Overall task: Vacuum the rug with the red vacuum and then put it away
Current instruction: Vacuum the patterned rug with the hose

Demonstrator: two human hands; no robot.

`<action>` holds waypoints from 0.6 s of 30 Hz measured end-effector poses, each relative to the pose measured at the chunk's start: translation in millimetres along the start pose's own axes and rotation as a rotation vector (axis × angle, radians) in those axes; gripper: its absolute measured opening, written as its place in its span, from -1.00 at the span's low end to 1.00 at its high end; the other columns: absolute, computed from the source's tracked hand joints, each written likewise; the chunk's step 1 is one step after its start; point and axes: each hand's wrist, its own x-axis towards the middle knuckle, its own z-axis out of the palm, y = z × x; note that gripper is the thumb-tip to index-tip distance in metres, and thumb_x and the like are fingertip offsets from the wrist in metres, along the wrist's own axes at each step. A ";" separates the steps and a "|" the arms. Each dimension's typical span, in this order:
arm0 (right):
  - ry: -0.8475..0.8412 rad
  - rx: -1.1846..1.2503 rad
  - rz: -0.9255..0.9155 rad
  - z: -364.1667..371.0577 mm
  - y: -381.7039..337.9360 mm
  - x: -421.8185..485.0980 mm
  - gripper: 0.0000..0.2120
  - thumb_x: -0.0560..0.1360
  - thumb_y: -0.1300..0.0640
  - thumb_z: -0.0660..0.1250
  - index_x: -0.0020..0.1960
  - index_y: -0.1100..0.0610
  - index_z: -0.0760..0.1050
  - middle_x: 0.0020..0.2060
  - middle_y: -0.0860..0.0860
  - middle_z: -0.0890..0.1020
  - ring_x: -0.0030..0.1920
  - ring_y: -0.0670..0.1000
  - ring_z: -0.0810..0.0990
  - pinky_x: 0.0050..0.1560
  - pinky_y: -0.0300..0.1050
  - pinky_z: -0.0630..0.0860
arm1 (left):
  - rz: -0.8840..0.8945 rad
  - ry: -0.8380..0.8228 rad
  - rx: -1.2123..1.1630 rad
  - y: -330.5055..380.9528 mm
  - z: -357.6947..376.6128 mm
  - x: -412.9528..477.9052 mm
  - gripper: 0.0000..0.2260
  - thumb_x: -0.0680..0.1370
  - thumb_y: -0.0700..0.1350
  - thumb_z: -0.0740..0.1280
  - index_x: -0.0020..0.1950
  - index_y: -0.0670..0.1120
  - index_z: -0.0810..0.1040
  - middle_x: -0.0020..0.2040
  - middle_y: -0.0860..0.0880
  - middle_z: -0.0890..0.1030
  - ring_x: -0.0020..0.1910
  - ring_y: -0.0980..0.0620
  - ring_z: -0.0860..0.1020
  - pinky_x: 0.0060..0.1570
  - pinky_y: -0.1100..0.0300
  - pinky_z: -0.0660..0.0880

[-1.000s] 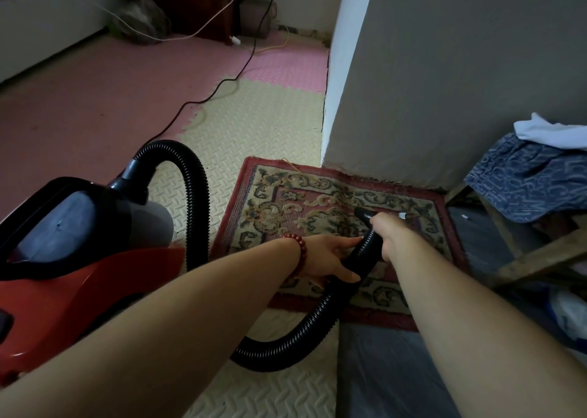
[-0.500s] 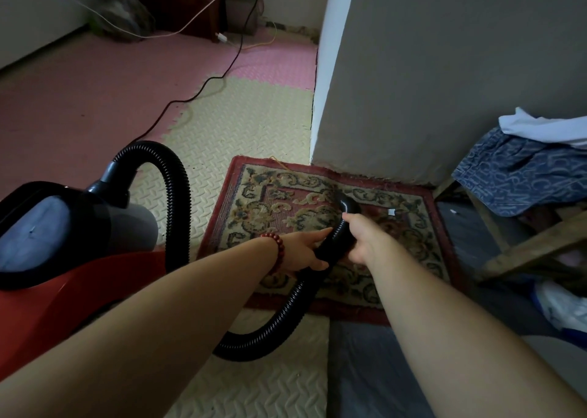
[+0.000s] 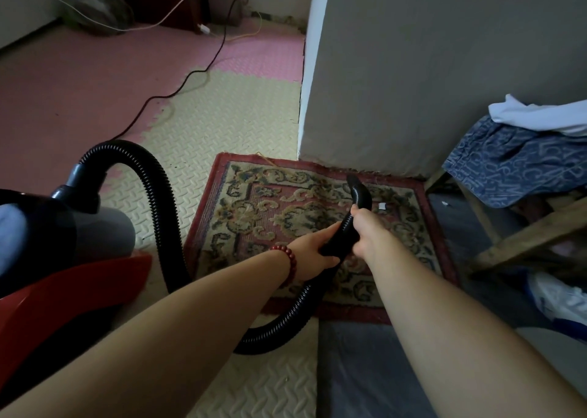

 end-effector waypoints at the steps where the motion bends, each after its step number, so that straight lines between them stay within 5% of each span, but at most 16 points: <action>1: 0.004 0.006 0.003 -2.2 -0.1 3.4 -0.51 0.62 -0.01 0.15 0.47 0.19 0.22 0.33 0.17 0.42 0.30 0.20 0.42 0.32 0.09 0.37 | 0.007 0.012 0.005 0.9 2.3 1.3 -0.38 0.59 -0.18 0.23 0.52 0.19 -0.01 0.42 0.04 0.36 0.35 0.00 0.38 0.28 0.13 0.37; 18: 0.041 0.178 0.051 -29.1 2.0 42.9 -0.48 0.62 0.00 0.17 0.50 0.17 0.16 0.38 0.18 0.36 0.35 0.21 0.37 0.40 0.13 0.29 | 0.042 0.082 -0.046 -1.9 24.0 40.2 -0.42 0.57 -0.21 0.24 0.48 0.22 0.15 0.34 0.07 0.45 0.27 0.05 0.45 0.27 0.16 0.40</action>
